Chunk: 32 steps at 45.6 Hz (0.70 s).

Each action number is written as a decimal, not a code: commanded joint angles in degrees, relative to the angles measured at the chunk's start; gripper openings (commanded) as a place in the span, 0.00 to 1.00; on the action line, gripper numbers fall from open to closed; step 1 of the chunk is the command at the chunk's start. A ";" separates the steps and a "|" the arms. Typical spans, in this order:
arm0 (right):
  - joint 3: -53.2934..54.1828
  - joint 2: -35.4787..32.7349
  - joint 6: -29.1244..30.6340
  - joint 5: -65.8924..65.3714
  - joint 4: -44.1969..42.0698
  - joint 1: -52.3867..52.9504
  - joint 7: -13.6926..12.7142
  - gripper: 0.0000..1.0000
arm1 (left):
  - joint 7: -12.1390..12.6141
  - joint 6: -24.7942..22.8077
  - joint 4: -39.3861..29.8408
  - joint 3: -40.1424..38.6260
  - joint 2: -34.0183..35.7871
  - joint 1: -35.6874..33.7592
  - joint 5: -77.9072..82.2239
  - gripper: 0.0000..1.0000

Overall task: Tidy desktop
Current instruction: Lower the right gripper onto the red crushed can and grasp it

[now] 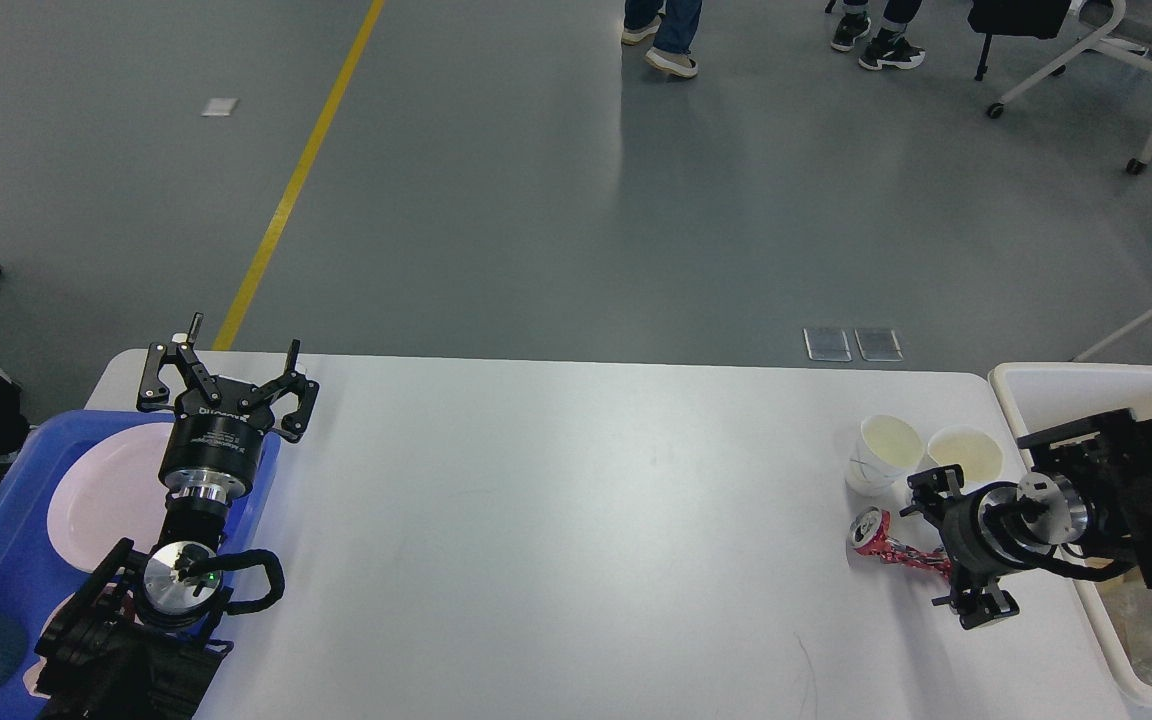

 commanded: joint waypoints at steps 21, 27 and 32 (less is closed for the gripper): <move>3.23 1.51 -0.08 -0.07 -8.38 -7.00 -2.36 0.93 | 0.05 0.00 0.00 0.00 0.00 -0.09 0.00 0.96; 3.23 1.51 -0.08 -0.16 -9.35 -7.26 -2.98 0.81 | 0.05 0.00 0.00 0.00 0.00 0.00 0.00 0.96; 3.15 1.51 -0.08 -0.86 -11.10 -7.35 -3.15 0.76 | 0.05 0.00 0.00 0.00 0.00 0.00 0.00 0.96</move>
